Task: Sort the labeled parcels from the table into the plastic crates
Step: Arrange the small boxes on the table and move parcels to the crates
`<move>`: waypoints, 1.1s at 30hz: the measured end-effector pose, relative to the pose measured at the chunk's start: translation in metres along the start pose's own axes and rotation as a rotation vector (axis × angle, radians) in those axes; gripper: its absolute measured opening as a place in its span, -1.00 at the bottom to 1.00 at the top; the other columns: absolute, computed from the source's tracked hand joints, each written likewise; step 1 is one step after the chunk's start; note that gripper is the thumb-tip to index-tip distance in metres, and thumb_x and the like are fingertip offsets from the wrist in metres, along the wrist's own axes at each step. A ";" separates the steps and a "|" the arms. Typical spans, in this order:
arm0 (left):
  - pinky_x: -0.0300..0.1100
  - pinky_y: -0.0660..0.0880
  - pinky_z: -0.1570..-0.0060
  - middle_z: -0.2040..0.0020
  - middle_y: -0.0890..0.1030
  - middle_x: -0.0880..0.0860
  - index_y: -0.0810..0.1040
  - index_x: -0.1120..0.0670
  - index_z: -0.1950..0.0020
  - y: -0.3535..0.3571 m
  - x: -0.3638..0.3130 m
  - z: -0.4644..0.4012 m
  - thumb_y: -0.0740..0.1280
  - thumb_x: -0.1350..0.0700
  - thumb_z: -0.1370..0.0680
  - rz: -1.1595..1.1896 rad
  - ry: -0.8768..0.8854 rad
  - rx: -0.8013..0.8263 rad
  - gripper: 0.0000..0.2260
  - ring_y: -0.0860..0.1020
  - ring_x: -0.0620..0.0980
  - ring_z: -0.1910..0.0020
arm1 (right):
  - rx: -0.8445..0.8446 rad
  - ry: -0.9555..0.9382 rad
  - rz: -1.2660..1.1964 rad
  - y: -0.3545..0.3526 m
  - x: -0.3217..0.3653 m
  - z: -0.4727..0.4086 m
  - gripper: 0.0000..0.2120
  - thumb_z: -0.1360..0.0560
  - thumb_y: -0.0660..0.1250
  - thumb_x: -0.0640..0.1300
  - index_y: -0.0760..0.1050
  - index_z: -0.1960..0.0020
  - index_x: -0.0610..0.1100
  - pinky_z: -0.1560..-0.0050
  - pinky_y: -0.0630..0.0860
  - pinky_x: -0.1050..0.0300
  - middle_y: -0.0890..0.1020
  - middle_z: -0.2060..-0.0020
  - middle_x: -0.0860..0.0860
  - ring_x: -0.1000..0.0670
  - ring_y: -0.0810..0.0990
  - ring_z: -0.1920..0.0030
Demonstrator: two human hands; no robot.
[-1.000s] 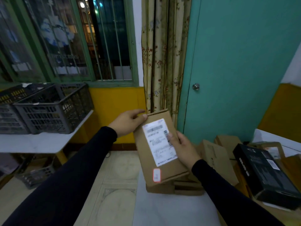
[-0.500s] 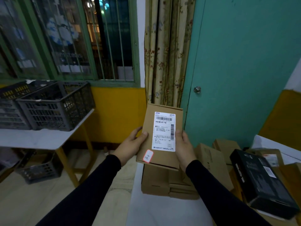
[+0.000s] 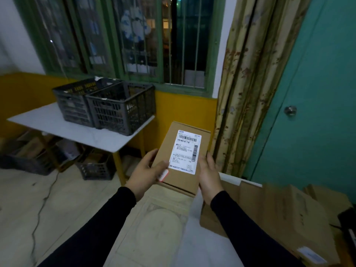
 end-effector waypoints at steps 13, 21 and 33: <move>0.19 0.61 0.02 -0.08 0.63 0.01 0.45 -0.14 -0.36 -0.304 0.008 -0.064 0.23 -0.02 -0.64 0.094 -0.072 -0.314 -0.71 0.65 0.14 0.01 | 0.159 -0.077 0.187 0.300 -0.009 -0.047 -0.62 -0.66 0.14 0.09 0.25 -0.46 0.17 0.01 0.42 0.26 0.52 -0.18 0.21 0.17 0.48 -0.08; -0.16 0.57 0.10 -0.02 0.61 -0.09 0.47 -0.12 -0.28 -0.408 0.013 -0.152 0.17 0.05 -0.67 0.020 -0.051 -0.408 -0.79 0.62 -0.10 0.06 | 0.220 -0.109 0.186 0.411 -0.018 -0.150 -0.67 -0.68 0.10 0.05 0.26 -0.43 0.21 0.21 0.54 0.34 0.55 0.02 0.27 0.23 0.57 0.03; -0.19 0.53 0.07 -0.19 0.59 0.02 0.41 -0.02 -0.41 -0.516 -0.031 -0.384 0.15 0.06 -0.68 -0.117 0.010 -0.414 -0.70 0.60 -0.08 -0.02 | 0.284 -0.163 0.110 0.540 0.007 -0.374 -0.58 -0.68 0.08 0.07 0.21 -0.53 0.14 -0.23 0.54 0.05 0.52 -0.35 0.06 0.05 0.56 -0.23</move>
Point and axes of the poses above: each hand's wrist, its own z-axis away from the middle knuckle, its own y-axis out of the palm, x = y × z, the point moved 4 cm from there along -z, towards the middle knuckle
